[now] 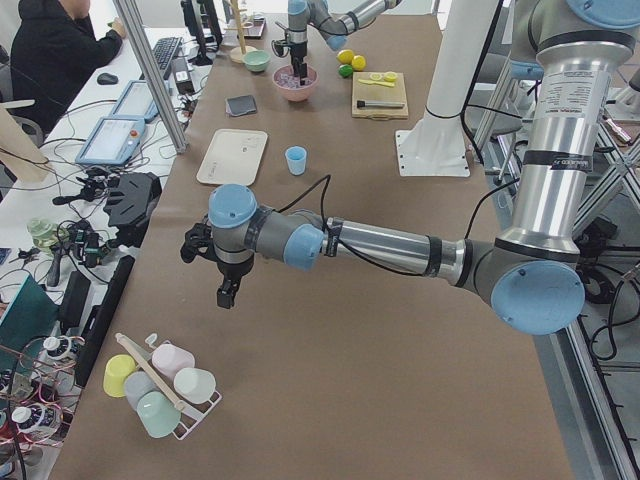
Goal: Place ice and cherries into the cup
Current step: 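Move the right gripper over the pink bowl of ice cubes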
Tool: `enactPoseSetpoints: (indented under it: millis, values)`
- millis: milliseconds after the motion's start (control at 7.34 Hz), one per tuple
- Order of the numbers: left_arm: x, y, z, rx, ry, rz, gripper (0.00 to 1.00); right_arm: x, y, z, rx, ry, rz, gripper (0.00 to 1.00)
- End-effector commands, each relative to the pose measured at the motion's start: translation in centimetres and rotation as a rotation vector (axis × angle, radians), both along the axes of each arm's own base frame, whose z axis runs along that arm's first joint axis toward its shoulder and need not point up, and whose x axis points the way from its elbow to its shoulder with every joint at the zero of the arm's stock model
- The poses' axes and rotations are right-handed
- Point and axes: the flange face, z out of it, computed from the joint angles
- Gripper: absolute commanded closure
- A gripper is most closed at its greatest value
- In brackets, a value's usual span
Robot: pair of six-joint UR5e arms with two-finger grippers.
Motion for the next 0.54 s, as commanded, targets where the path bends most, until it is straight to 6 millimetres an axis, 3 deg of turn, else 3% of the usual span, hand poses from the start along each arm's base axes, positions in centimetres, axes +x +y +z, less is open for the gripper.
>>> enactPoseSetpoints:
  millis: [0, 272, 408]
  values:
    - [0.24, -1.25, 0.08, 0.01, 0.001, 0.002, 0.02, -0.49, 0.25, 0.17, 0.004, 0.008, -0.002, 0.06]
    - [0.32, -1.16, 0.26, 0.012, 0.001, 0.003, 0.02, -0.37, 0.26, 0.18, 0.003, 0.008, -0.001, 0.35]
    - [0.31, -1.1, 0.26, 0.014, 0.002, 0.003, 0.02, -0.35, 0.29, 0.01, 0.006, 0.005, -0.001, 0.41]
